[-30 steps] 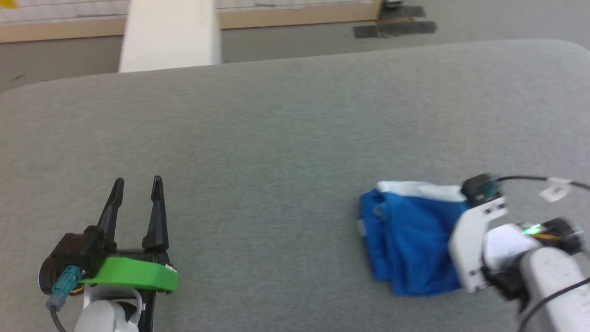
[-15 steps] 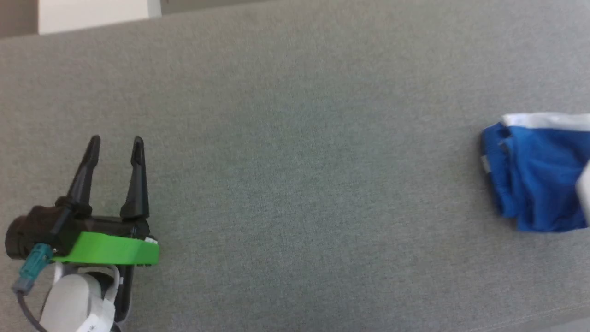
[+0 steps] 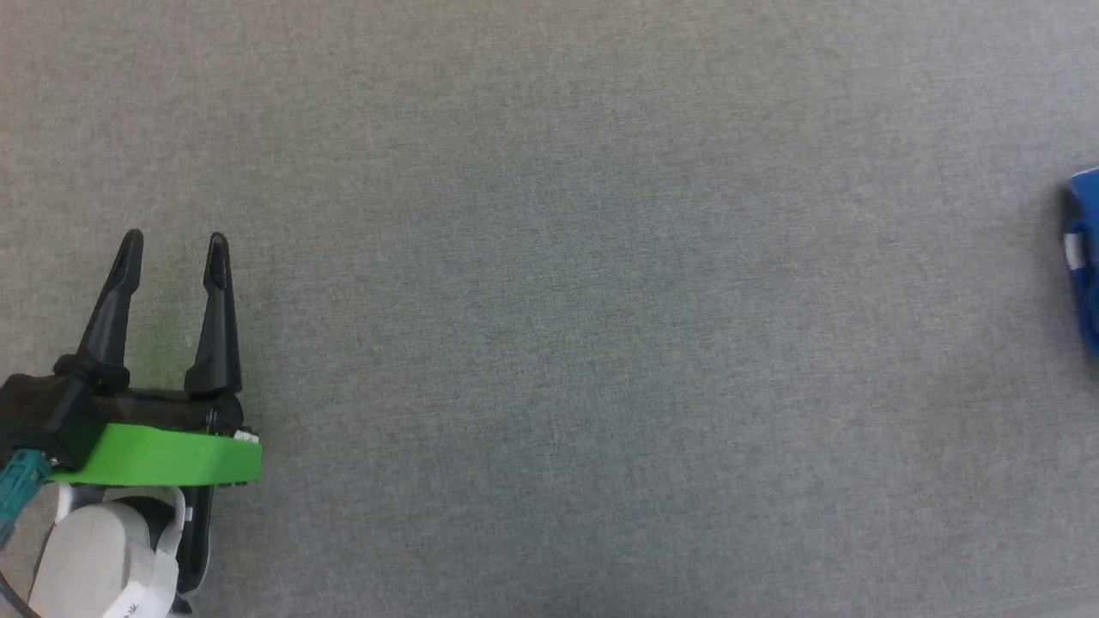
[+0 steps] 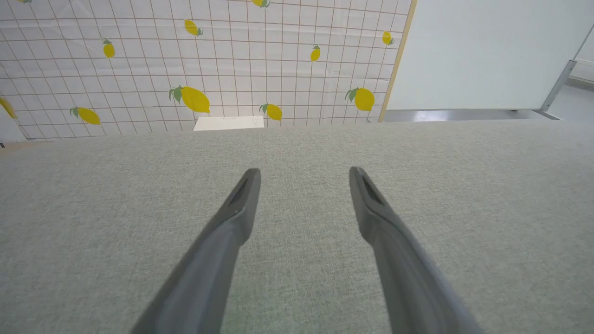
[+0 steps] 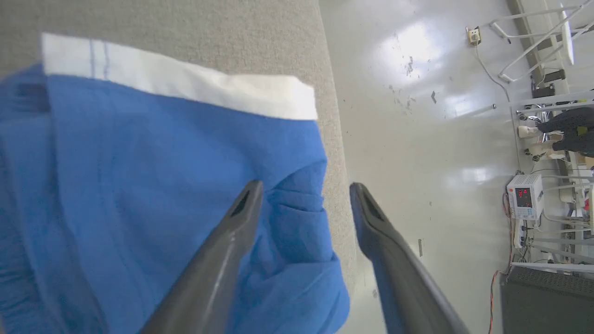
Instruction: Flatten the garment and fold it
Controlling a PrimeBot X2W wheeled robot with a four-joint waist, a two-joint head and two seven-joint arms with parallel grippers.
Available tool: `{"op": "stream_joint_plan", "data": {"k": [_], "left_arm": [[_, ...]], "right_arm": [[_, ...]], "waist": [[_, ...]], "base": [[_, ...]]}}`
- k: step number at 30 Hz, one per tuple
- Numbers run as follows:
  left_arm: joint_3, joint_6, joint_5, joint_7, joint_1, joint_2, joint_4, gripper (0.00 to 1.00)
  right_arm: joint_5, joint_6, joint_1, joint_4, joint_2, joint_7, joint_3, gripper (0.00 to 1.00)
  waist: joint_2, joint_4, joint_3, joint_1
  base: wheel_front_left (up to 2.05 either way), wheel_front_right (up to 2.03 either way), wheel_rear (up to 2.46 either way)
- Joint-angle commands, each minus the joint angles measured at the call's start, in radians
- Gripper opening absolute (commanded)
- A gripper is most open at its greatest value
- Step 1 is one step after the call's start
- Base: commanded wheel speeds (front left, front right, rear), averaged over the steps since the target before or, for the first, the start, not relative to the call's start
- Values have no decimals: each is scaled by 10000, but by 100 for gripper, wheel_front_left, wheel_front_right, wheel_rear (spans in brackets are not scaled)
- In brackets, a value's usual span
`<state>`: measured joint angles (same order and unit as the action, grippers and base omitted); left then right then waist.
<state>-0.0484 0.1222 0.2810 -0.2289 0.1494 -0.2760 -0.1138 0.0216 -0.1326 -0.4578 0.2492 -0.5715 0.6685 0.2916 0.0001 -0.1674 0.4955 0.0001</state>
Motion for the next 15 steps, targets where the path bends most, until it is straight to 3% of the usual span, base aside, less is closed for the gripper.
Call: {"op": "stream_joint_plan", "data": {"k": [1,9,13,15], "left_arm": [[-9,-43,38,12,110,-51,-8,100],[135,-125,75,-122,23,191,369,100],[164,-236,48,-193,-12,354,618,100],[95,-380,-35,-236,-58,421,725,100]], "right_arm": [[79,19,-275,22,-90,-378,-31,100],[-329,19,-1004,-196,-536,-2988,-811,100],[-669,19,-1440,-758,-403,-4240,-1558,100],[-817,19,-1736,-1192,12,-4941,-1908,100]], "waist": [[-1,-9,-42,-1],[-1,-30,-920,-1],[-1,31,-1573,-1],[-1,59,-1967,-1]], "base": [[0,0,0],[0,0,0],[0,0,0],[0,0,0]]}}
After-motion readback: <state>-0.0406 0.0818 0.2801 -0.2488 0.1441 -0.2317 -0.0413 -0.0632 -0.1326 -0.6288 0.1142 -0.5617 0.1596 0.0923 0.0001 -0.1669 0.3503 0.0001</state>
